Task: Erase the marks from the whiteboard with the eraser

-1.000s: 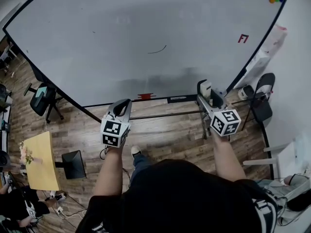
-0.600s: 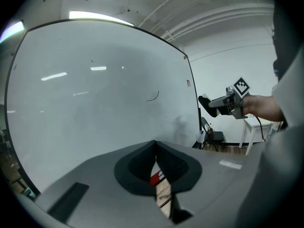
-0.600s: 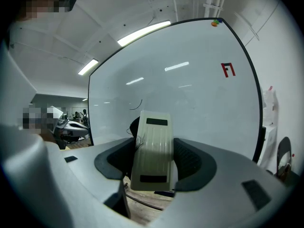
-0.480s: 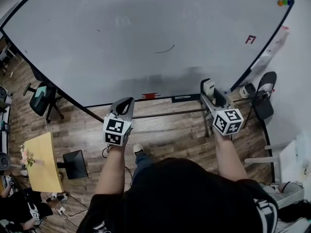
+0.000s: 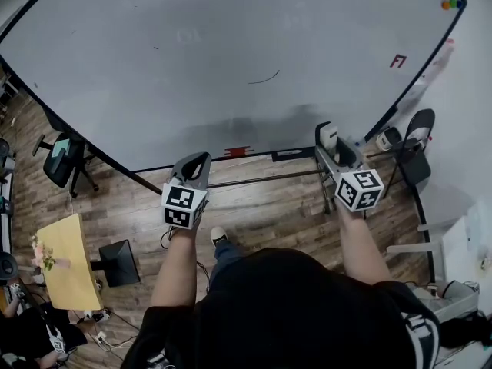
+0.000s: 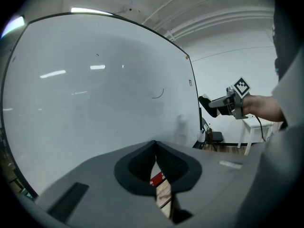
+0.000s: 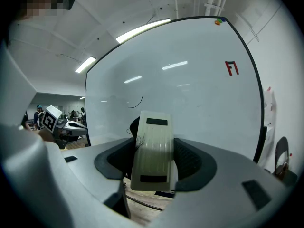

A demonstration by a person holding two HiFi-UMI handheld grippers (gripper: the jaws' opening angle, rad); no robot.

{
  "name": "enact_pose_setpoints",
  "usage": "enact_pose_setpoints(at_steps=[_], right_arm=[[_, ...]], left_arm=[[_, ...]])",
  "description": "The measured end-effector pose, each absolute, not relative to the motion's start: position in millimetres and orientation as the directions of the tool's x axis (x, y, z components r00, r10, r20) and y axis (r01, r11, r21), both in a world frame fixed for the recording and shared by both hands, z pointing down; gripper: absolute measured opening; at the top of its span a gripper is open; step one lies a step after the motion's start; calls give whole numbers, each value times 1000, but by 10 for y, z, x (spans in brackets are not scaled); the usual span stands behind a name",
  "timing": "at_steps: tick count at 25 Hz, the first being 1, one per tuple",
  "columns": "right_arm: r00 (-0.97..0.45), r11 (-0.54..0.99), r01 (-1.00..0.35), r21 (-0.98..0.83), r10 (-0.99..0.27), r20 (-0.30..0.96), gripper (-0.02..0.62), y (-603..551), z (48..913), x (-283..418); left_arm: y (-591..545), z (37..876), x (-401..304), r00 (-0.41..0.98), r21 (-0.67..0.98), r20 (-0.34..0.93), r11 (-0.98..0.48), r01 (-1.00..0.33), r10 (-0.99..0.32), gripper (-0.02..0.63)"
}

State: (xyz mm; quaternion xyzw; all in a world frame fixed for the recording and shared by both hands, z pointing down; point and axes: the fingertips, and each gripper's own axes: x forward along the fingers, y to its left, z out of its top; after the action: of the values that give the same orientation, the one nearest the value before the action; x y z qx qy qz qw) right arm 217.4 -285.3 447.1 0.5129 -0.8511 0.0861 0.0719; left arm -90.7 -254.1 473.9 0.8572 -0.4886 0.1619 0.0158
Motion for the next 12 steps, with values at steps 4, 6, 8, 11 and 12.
enact_pose_setpoints(at_steps=[4, 6, 8, 11, 12], right_arm=[[-458, 454, -888, -72, -862, 217, 250, -2850, 4489, 2137], [-455, 451, -890, -71, -863, 219, 250, -2854, 4495, 2119], [-452, 448, -891, -71, -864, 220, 250, -2865, 4496, 2105], [-448, 444, -893, -72, -867, 219, 250, -2878, 4496, 2097], [-447, 443, -894, -72, -867, 219, 250, -2881, 4499, 2092]], left_arm=[[-2568, 4749, -942, 476, -130, 292, -527, -840, -830, 11], [-2580, 4757, -958, 479, -130, 293, -531, -838, -828, 11], [-2597, 4757, -972, 481, -129, 294, -533, -836, -826, 11], [-2620, 4745, -987, 484, -129, 293, -535, -835, -825, 11], [-2625, 4742, -991, 485, -130, 292, -536, -834, -824, 11]])
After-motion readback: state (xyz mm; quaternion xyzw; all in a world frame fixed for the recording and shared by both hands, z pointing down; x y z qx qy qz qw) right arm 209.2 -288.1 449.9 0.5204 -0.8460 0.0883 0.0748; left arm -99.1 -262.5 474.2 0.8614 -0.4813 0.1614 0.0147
